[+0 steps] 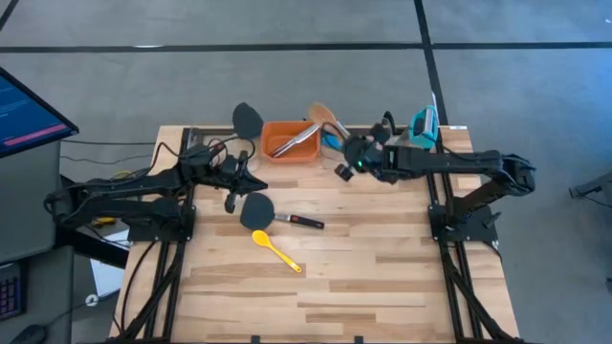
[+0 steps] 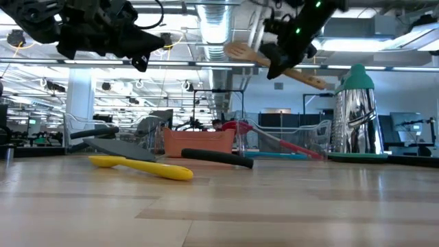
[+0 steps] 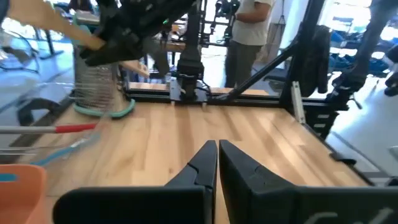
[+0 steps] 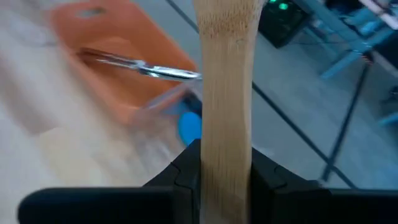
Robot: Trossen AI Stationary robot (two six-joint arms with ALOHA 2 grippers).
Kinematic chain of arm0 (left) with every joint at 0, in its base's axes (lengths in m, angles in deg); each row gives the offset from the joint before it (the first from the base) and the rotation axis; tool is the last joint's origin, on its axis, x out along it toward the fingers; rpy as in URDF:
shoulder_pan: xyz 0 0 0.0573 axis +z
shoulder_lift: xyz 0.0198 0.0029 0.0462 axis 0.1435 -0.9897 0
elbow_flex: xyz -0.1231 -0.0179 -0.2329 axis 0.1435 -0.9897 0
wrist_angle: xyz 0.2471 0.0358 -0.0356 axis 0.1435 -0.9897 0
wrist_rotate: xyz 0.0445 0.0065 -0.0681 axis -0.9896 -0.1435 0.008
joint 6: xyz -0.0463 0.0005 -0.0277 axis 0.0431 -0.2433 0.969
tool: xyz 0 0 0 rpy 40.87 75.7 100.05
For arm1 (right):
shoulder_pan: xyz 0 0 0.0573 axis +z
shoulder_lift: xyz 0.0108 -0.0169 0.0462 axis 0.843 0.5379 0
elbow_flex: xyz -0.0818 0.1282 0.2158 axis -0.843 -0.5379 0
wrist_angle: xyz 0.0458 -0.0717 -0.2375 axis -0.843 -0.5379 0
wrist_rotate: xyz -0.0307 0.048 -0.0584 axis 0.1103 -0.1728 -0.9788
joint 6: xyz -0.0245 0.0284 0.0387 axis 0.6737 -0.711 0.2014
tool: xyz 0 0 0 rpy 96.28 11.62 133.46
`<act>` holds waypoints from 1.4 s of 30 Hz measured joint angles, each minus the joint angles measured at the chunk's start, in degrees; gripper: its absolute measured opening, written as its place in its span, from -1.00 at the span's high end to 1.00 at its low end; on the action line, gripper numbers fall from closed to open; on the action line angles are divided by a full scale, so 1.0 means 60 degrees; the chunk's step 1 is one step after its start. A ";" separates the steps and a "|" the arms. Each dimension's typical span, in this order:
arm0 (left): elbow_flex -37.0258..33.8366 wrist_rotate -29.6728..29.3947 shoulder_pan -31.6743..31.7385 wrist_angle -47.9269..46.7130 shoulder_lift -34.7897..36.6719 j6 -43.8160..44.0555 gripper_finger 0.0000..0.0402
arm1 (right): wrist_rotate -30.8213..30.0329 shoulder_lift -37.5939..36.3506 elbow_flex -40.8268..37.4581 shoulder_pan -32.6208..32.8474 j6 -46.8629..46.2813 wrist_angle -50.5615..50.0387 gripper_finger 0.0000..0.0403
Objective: Pick & Place Kitchen Items
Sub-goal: Put the wooden serving spoon into the right transparent bin
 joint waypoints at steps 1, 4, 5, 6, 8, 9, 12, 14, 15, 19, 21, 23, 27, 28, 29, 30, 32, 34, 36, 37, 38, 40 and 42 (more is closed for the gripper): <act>-0.0047 -0.0095 0.0001 0.0016 0.0037 -0.0111 0.99 | 0.0018 0.0083 -0.0003 -0.0234 0.0187 0.0055 0.68; -0.0090 -0.0231 0.0026 0.0013 0.0073 -0.0294 0.98 | 0.0040 0.0417 -0.0009 -0.0888 0.0761 0.0503 0.68; -0.0090 -0.0239 0.0034 0.0016 0.0095 -0.0306 0.98 | 0.0047 0.0539 -0.0007 -0.1100 0.0991 0.0601 0.68; -0.0090 -0.0256 0.0034 0.0022 0.0128 -0.0312 0.98 | 0.0082 0.0692 -0.0007 -0.1293 0.1250 0.0755 0.68; -0.0086 -0.0256 0.0030 0.0097 0.0135 -0.0315 0.99 | 0.0304 0.1093 -0.0007 -0.1647 0.1827 0.1287 0.68; -0.0086 -0.0256 0.0030 0.0090 0.0132 -0.0315 0.99 | 0.0497 0.1281 -0.0007 -0.1827 0.2127 0.1477 0.68; -0.0086 -0.0256 0.0030 0.0143 0.0131 -0.0316 0.98 | 0.1120 0.1895 -0.0002 -0.2328 0.3039 0.2226 0.68; -0.0086 -0.0256 0.0030 0.0159 0.0131 -0.0319 0.98 | 0.1349 0.2271 -0.0050 -0.2636 0.3414 0.2548 0.68; -0.0086 -0.0256 0.0030 0.0155 0.0131 -0.0319 0.99 | 0.1425 0.2483 -0.0054 -0.2756 0.3602 0.2752 0.68; -0.0086 -0.0256 0.0030 0.0165 0.0131 -0.0319 0.98 | 0.1725 0.3045 -0.0052 -0.3180 0.3926 0.2993 0.68; -0.0086 -0.0256 0.0027 0.0166 0.0128 -0.0319 0.98 | 0.1774 0.3236 -0.0050 -0.3286 0.4028 0.2873 0.68; -0.0086 -0.0256 0.0027 0.0167 0.0128 -0.0319 0.99 | 0.1818 0.3291 -0.0050 -0.3317 0.4089 0.2766 0.68; -0.0086 -0.0252 0.0030 0.0199 0.0125 -0.0322 0.98 | 0.1855 0.3287 -0.0221 -0.3310 0.4098 0.2677 0.68; -0.0086 -0.0253 0.0029 0.0211 0.0124 -0.0342 0.98 | 0.1866 0.3278 -0.0230 -0.3310 0.4095 0.2657 0.68; -0.0086 -0.0252 0.0030 0.0220 0.0124 -0.0453 0.99 | 0.1910 0.3270 -0.0240 -0.3319 0.4045 0.2605 0.68; -0.0083 -0.0254 0.0028 0.0221 0.0124 -0.0553 0.99 | 0.1998 0.3269 -0.0240 -0.3360 0.3985 0.2559 0.68; -0.0083 -0.0252 0.0027 0.0217 0.0124 -0.0721 0.98 | 0.2270 0.3269 -0.0240 -0.3427 0.3776 0.2440 0.68; -0.0083 -0.0252 0.0027 0.0217 0.0124 -0.0741 0.98 | 0.2448 0.3269 -0.0240 -0.3489 0.3535 0.2352 0.68; -0.0083 -0.0252 0.0027 0.0217 0.0124 -0.0741 0.99 | 0.2510 0.3269 -0.0243 -0.3526 0.3356 0.2278 0.68; -0.0083 -0.0252 0.0027 0.0217 0.0124 -0.0741 0.99 | 0.2510 0.3269 -0.0247 -0.3556 0.3302 0.2252 0.68; -0.0083 -0.0252 0.0027 0.0217 0.0124 -0.0741 0.98 | 0.2516 0.3269 -0.0247 -0.3579 0.3300 0.2205 0.64; -0.0079 -0.0252 0.0027 0.0214 0.0124 -0.0741 0.98 | 0.2535 0.3288 -0.0289 -0.3625 0.3314 0.1948 0.50; -0.0079 -0.0252 0.0027 0.0214 0.0124 -0.0740 0.98 | 0.2529 0.3307 -0.0294 -0.3630 0.3342 0.1792 0.33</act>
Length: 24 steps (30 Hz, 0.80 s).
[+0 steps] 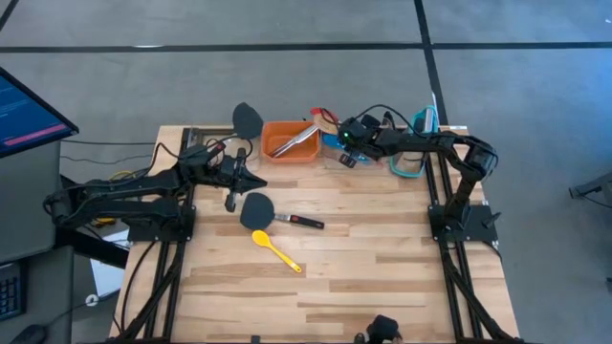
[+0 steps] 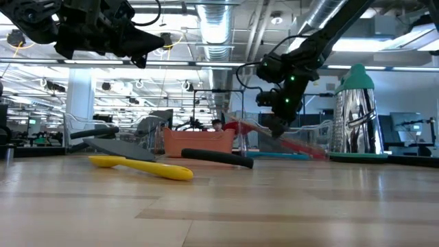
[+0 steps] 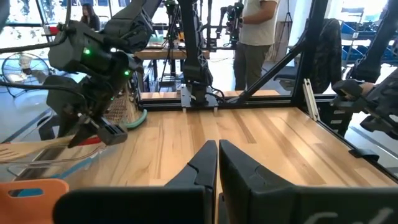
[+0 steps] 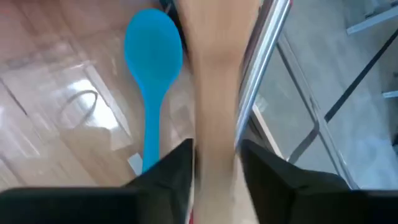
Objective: Pick & Place Kitchen Items
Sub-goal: Put the wooden serving spoon into the right transparent bin, then put the black spatula into the left transparent bin
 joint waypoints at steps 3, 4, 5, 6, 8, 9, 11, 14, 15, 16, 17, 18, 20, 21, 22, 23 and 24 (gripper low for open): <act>0.0000 0.0000 0.0000 0.0000 0.0000 0.0001 0.98 | -0.0073 -0.0020 0.0023 0.0044 0.0041 -0.0203 0.09; 0.0000 0.0000 0.0000 0.0000 0.0000 -0.0002 0.98 | -0.0117 -0.0017 0.0070 0.0086 0.0043 -0.0402 0.03; 0.0000 0.0000 0.0000 0.0000 0.0000 0.0002 0.98 | -0.0248 -0.0017 0.0158 0.0112 0.0044 -0.0645 -0.04; 0.0000 0.0000 0.0000 0.0000 0.0000 0.0001 0.98 | -0.0383 -0.0017 0.0298 0.0160 0.0045 -0.0896 -0.09; 0.0000 0.0000 0.0000 0.0004 0.0000 0.0002 0.98 | -0.0695 -0.0017 0.0621 0.0293 0.0044 -0.1374 -0.17; 0.0000 0.0000 0.0000 0.0004 0.0000 0.0000 0.98 | -0.0808 -0.0017 0.0823 0.0377 0.0041 -0.1697 -0.19; 0.0000 0.0000 0.0000 0.0007 0.0000 0.0002 0.98 | -0.0828 -0.0017 0.1358 0.0566 0.0038 -0.2410 -0.20; 0.0000 0.0000 0.0000 0.0011 0.0000 0.0002 0.98 | -0.0672 -0.0020 0.2359 0.0956 -0.0149 -0.3684 -0.13; 0.0000 0.0000 0.0000 0.0016 0.0000 0.0002 0.98 | -0.0506 -0.0020 0.2682 0.1119 -0.0303 -0.4150 -0.09; 0.0000 0.0000 0.0000 0.0020 0.0000 0.0002 0.98 | -0.0298 -0.0020 0.2967 0.1302 -0.0520 -0.4575 -0.04; 0.0000 0.0000 0.0000 0.0023 0.0000 0.0002 0.98 | -0.0081 -0.0020 0.3217 0.1499 -0.0761 -0.4916 0.03; 0.0000 0.0000 0.0000 0.0025 0.0000 0.0005 0.98 | 0.0151 -0.0020 0.3442 0.1703 -0.1029 -0.5248 0.10; 0.0000 0.0000 0.0000 0.0029 0.0000 0.0002 0.98 | 0.0581 -0.0020 0.3794 0.2108 -0.1488 -0.5922 0.26; 0.0000 0.0000 0.0000 0.0032 0.0000 0.0002 0.98 | 0.0787 -0.0023 0.3916 0.2310 -0.1653 -0.6248 0.36; 0.0000 0.0000 0.0000 0.0036 0.0000 0.0002 0.98 | 0.0966 -0.0027 0.3991 0.2512 -0.1768 -0.6510 0.46; 0.0000 0.0000 0.0000 0.0040 0.0000 0.0002 0.98 | 0.1078 -0.0029 0.4014 0.2733 -0.1842 -0.6731 0.56; 0.0000 0.0000 0.0000 0.0053 0.0000 0.0002 0.98 | 0.1196 -0.0031 0.4014 0.2944 -0.1910 -0.6933 0.67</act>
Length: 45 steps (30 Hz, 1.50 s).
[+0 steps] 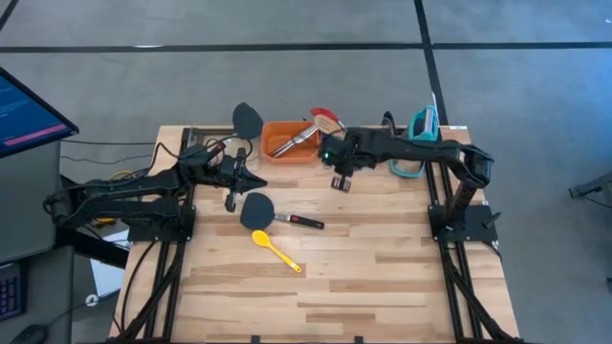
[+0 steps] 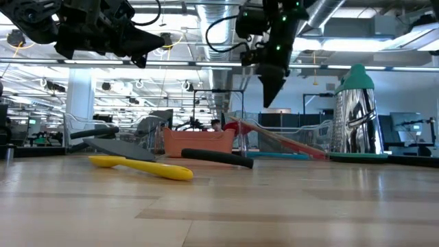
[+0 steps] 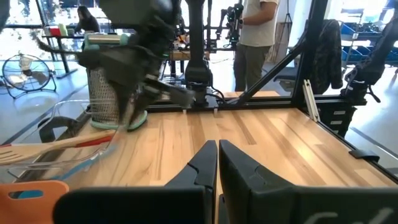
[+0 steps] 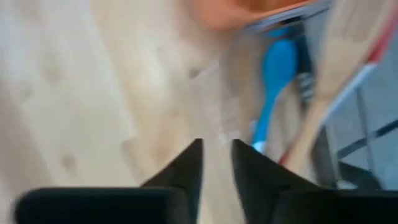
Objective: Pick & Place Kitchen Items
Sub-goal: Put the black spatula into the left transparent bin
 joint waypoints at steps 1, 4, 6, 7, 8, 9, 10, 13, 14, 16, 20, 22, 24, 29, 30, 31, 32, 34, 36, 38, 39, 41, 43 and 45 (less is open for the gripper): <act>0.0000 0.0002 0.0000 0.0011 0.0000 0.0000 0.98 | 0.0105 0.0000 -0.0001 0.0206 -0.0091 -0.0204 0.77; 0.0000 0.0004 0.0000 0.0024 0.0000 0.0000 0.99 | 0.0598 0.0000 -0.0004 0.0797 -0.0343 -0.0477 0.96; 0.0000 0.0002 0.0000 0.0024 0.0000 0.0000 0.99 | 0.0863 0.0000 -0.0007 0.1160 -0.0407 -0.0335 0.93; 0.0003 0.0004 0.0000 0.0024 0.0000 0.0003 0.99 | 0.0890 0.0000 -0.0007 0.1350 -0.0409 -0.0115 0.91; 0.0001 0.0001 0.0000 0.0021 0.0000 0.0001 0.99 | 0.0890 0.0000 -0.0007 0.1510 -0.0409 0.0121 0.90; 0.0002 0.0004 0.0000 0.0020 0.0000 0.0000 0.99 | 0.0890 0.0000 -0.0007 0.1657 -0.0409 0.0306 0.91; 0.0004 0.0004 0.0000 0.0020 0.0000 0.0002 0.99 | 0.0890 -0.0022 -0.0007 0.1778 -0.0405 0.0475 0.93; 0.0004 0.0004 0.0000 0.0011 0.0000 0.0000 0.99 | 0.0890 -0.0425 -0.0384 0.2038 -0.0212 0.1401 0.99; 0.0004 0.0004 0.0000 -0.0006 0.0000 0.0004 0.99 | 0.0900 -0.0641 -0.0652 0.2100 -0.0190 0.1931 0.98; 0.0004 0.0007 0.0000 -0.0029 0.0000 0.0003 0.99 | 0.0952 -0.1091 -0.1355 0.2166 -0.0187 0.2781 0.97; 0.0007 0.0007 0.0000 -0.0104 -0.0004 0.0004 0.99 | 0.0985 -0.2284 -0.3075 0.2209 -0.0182 0.5246 0.99; 0.0007 0.0007 0.0000 -0.0107 -0.0004 0.0000 0.99 | 0.0981 -0.2798 -0.4012 0.2200 -0.0165 0.6660 0.99; 0.0007 0.0007 0.0000 -0.0119 -0.0004 0.0000 0.99 | 0.0981 -0.3272 -0.4895 0.2200 -0.0157 0.7830 0.98; 0.0007 0.0007 0.0000 -0.0164 -0.0004 0.0000 0.99 | 0.0967 -0.4199 -0.6716 0.2248 -0.0504 1.0254 0.99; 0.0007 0.0007 0.0000 -0.0166 -0.0004 0.0009 0.99 | 0.0966 -0.4336 -0.7028 0.2280 -0.0635 1.0634 0.99; 0.0007 0.0004 -0.0001 -0.0162 -0.0004 0.0048 0.99 | 0.0962 -0.4464 -0.7302 0.2314 -0.0723 1.0971 0.99; 0.0007 0.0007 -0.0011 -0.0169 -0.0004 0.0197 0.99 | 0.0963 -0.4595 -0.7551 0.2355 -0.0808 1.1356 0.99; 0.0007 -0.0002 -0.0083 -0.0163 -0.0027 0.0532 0.99 | 0.0959 -0.4832 -0.8017 0.2477 -0.0874 1.2148 0.99; 0.0007 -0.0017 -0.0252 -0.0143 -0.0136 0.0673 0.99 | 0.0963 -0.5021 -0.8501 0.2628 -0.0875 1.2949 0.99; 0.0007 -0.0214 -0.0552 -0.0099 -0.0269 0.0718 0.99 | 0.1014 -0.5191 -0.8968 0.2811 -0.0742 1.3743 0.99; 0.0007 -0.0487 -0.0741 -0.0084 -0.0353 0.0718 0.99 | 0.1039 -0.5315 -0.9215 0.2896 -0.0603 1.4093 0.99; 0.0007 -0.1236 -0.1132 -0.0034 -0.0558 0.0713 0.99 | 0.1062 -0.5587 -0.9624 0.3050 -0.0365 1.4632 0.99; 0.0019 -0.2044 -0.1490 0.0191 -0.0759 0.0566 0.99 | 0.1076 -0.5894 -0.9917 0.3124 -0.0404 1.4816 0.99; 0.0166 -0.2720 -0.1817 0.0163 -0.0928 0.0382 0.99 | 0.1066 -0.6288 -1.0136 0.3143 -0.0475 1.4817 1.00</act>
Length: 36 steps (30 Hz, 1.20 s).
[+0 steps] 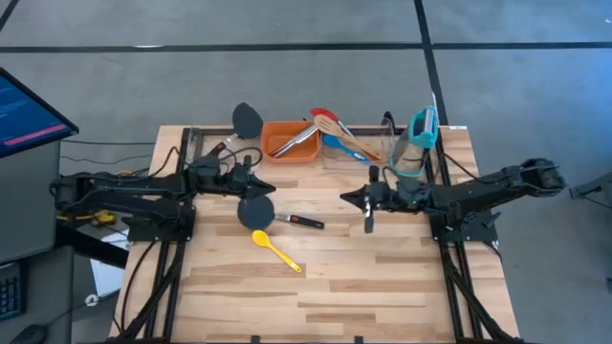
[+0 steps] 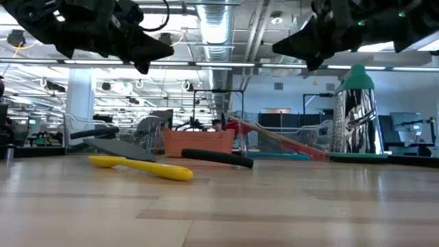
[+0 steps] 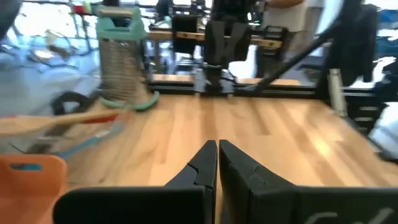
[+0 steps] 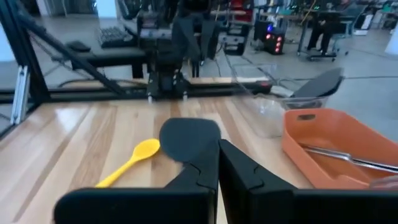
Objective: Pick & Place Kitchen Items
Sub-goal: Put the black spatula into the left transparent bin
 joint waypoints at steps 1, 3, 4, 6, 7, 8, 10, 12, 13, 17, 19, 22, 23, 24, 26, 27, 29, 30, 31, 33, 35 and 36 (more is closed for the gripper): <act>0.0114 -0.0233 -0.0162 0.0014 -0.0108 -0.0105 0.99 | -0.0002 -0.0152 -0.0070 -0.0003 -0.0003 0.0007 1.00; 0.0339 -0.0385 -0.0487 0.0014 -0.0335 -0.0288 0.99 | -0.0001 -0.0440 -0.0247 -0.0003 -0.0001 -0.0092 0.99; 0.0484 -0.0386 -0.0672 0.0019 -0.0517 -0.0448 0.99 | -0.0001 -0.0576 -0.0324 -0.0003 0.0001 -0.0177 0.99; 0.0714 -0.0396 -0.1060 0.0005 -0.0912 -0.0860 0.99 | -0.0011 -0.0790 -0.0380 -0.0003 0.0015 -0.0424 0.99; 0.0870 -0.0498 -0.1238 0.0001 -0.1170 -0.0985 0.99 | -0.0059 -0.0892 -0.0384 -0.0003 0.0048 -0.0639 0.99; 0.1024 -0.0669 -0.1400 -0.0003 -0.1443 -0.1102 0.99 | -0.0128 -0.0996 -0.0402 -0.0013 0.0065 -0.0867 0.99; 0.1375 -0.1111 -0.1602 -0.0095 -0.2023 -0.1228 0.99 | -0.0238 -0.1165 -0.0406 -0.0014 0.0210 -0.1143 0.99; 0.1772 -0.1519 -0.1673 -0.0409 -0.2641 -0.1459 0.99 | -0.0261 -0.1365 -0.0407 0.0034 0.0428 -0.1385 1.00; 0.2011 -0.1667 -0.1673 -0.0664 -0.2982 -0.1592 0.99 | -0.0266 -0.1470 -0.0410 0.0081 0.0544 -0.1454 1.00; 0.2829 -0.1873 -0.1666 -0.1879 -0.4291 -0.1773 0.99 | -0.0259 -0.1929 -0.0410 0.0260 0.0824 -0.1600 0.99; 0.3081 -0.1873 -0.1666 -0.2266 -0.4813 -0.2115 0.99 | -0.0281 -0.2130 -0.0406 0.0355 0.0954 -0.1758 1.00; 0.3229 -0.1873 -0.1662 -0.2823 -0.5215 -0.2353 0.99 | -0.0285 -0.2401 -0.0406 0.0482 0.1084 -0.2106 1.00; 0.3257 -0.1870 -0.1622 -0.3114 -0.5250 -0.2360 0.99 | -0.0285 -0.2491 -0.0406 0.0511 0.1097 -0.2205 1.00; 0.3279 -0.1870 -0.1615 -0.3454 -0.5261 -0.2360 0.99 | -0.0284 -0.2586 -0.0406 0.0550 0.1105 -0.2344 1.00; 0.3323 -0.1870 -0.1611 -0.4324 -0.5258 -0.2364 0.99 | -0.0285 -0.2812 -0.0420 0.0596 0.1176 -0.2596 1.00; 0.3358 -0.1870 -0.1611 -0.4748 -0.5261 -0.2371 0.99 | -0.0288 -0.2928 -0.0481 0.0627 0.1256 -0.2569 1.00; 0.3453 -0.1866 -0.1611 -0.5465 -0.5261 -0.2386 0.99 | -0.0288 -0.3216 -0.0766 0.0620 0.1330 -0.2315 1.00; 0.3462 -0.1862 -0.1611 -0.5638 -0.5261 -0.2386 0.99 | -0.0288 -0.3365 -0.0922 0.0616 0.1334 -0.2166 1.00; 0.3462 -0.1831 -0.1616 -0.5763 -0.5261 -0.2386 0.99 | -0.0288 -0.3543 -0.1070 0.0613 0.1331 -0.2041 1.00; 0.3462 -0.1811 -0.1618 -0.5820 -0.5261 -0.2386 0.99 | -0.0288 -0.3878 -0.1278 0.0613 0.1285 -0.2009 1.00; 0.3462 -0.1815 -0.1616 -0.5624 -0.5261 -0.2386 0.98 | -0.0288 -0.4160 -0.1433 0.0613 0.1080 -0.2003 1.00; 0.3462 -0.1833 -0.1615 -0.5549 -0.5261 -0.2386 0.98 | -0.0288 -0.4278 -0.1493 0.0613 0.0960 -0.2005 1.00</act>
